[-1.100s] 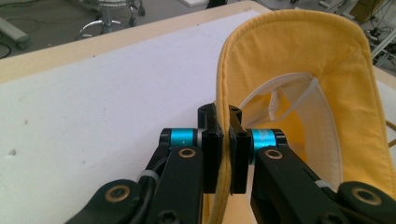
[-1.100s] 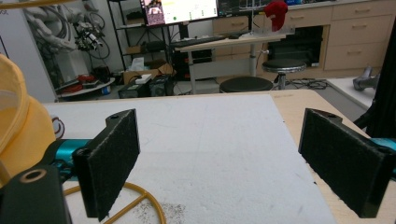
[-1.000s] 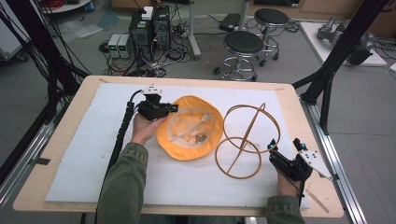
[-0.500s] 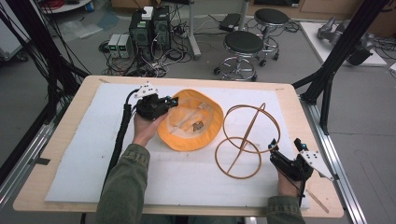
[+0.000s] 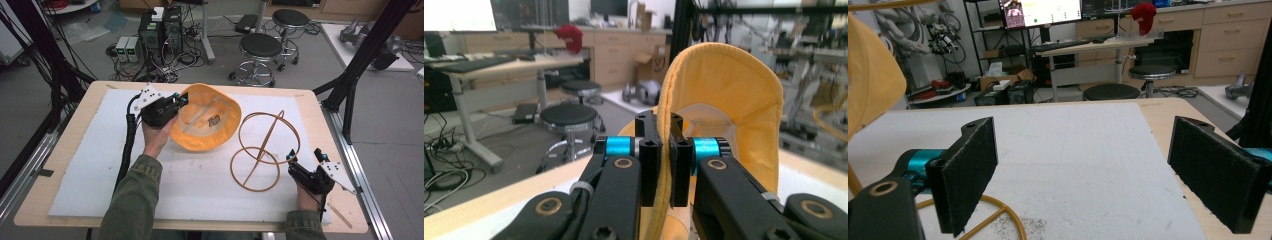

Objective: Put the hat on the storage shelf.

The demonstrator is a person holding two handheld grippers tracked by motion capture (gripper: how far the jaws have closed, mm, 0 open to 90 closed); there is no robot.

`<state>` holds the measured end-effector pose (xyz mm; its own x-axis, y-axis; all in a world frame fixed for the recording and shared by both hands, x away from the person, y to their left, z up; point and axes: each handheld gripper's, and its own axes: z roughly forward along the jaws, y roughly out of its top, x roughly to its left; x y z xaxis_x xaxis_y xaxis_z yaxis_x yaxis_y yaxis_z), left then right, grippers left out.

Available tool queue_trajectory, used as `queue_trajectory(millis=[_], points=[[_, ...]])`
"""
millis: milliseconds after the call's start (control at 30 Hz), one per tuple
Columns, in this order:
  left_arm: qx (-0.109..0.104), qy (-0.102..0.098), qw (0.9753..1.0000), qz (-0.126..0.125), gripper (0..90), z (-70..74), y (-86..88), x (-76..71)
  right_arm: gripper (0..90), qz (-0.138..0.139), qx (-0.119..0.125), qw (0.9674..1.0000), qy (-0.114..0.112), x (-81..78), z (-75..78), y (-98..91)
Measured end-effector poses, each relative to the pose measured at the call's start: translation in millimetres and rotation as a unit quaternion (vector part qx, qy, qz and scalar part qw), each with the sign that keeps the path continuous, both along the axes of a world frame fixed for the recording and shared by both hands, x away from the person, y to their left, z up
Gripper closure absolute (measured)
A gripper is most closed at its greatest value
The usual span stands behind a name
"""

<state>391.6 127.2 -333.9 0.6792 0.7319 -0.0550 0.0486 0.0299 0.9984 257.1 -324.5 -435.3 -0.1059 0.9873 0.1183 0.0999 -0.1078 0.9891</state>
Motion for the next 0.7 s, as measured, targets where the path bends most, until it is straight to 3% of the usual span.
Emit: queue_trajectory(millis=[133, 267, 400, 700], points=[[-0.011, -0.019, 0.9996, 0.020, 86.5, 2.7, 0.2, -3.2, 11.4, -0.001, 0.002, 1.0000, 0.000, -0.3, 0.2, -0.4], [0.014, -0.048, 0.9977, 0.045, 86.4, 3.8, -4.1, -10.0, 11.4, 0.002, -0.004, 1.0000, -0.001, -0.1, 0.0, 0.2], [0.020, -0.063, 0.9966, 0.050, 86.3, 3.7, -8.8, -14.3, 11.4, 0.003, -0.006, 1.0000, -0.002, 0.5, -0.2, 1.6], [-0.009, -0.076, 0.9955, 0.056, 86.4, 9.3, -10.5, -19.6, 11.4, 0.003, -0.005, 1.0000, 0.001, -0.3, 0.1, 1.3]])
